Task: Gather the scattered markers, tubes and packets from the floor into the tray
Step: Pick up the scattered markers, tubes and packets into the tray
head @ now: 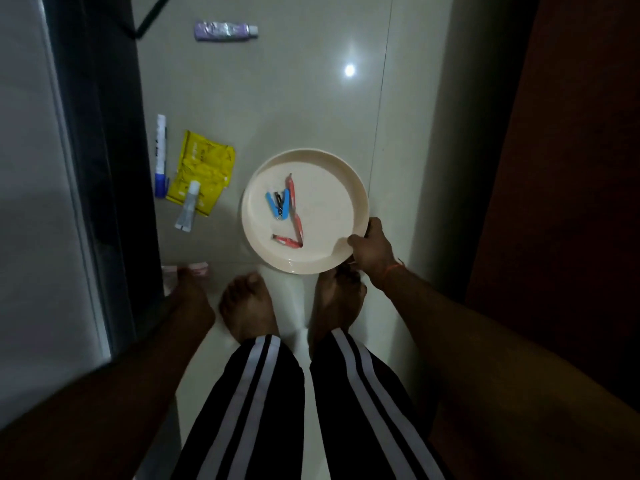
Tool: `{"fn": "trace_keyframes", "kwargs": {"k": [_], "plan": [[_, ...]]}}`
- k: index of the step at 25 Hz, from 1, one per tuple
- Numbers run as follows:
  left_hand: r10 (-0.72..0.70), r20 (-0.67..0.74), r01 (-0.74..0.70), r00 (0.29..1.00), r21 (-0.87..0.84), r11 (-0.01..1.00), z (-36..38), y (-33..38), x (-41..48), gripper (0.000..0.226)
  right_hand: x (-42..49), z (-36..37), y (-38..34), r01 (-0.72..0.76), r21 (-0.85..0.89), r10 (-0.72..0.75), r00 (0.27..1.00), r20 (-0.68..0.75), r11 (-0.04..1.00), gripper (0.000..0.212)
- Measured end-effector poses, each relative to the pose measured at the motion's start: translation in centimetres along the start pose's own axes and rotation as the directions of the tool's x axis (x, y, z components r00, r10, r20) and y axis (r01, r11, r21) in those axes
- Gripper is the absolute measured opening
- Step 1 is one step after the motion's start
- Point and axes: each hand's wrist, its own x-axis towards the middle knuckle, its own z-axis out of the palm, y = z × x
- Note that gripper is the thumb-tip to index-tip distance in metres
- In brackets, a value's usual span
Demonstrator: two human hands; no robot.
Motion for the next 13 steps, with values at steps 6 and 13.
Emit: {"fn": "trace_keyframes", "kwargs": {"k": [6,13], "plan": [[0.060,0.038,-0.067,0.997,0.218,0.974,0.2,-1.6,-0.8,0.040,-0.1,0.2,0.0,0.013,-0.017,-0.013,1.000,-0.002,1.000,0.031],[0.396,0.046,-0.380,0.917,-0.201,0.903,-7.1,13.6,4.0,0.020,-1.2,-0.4,-1.1,-0.029,-0.111,0.032,0.999,0.024,0.993,0.035]]}}
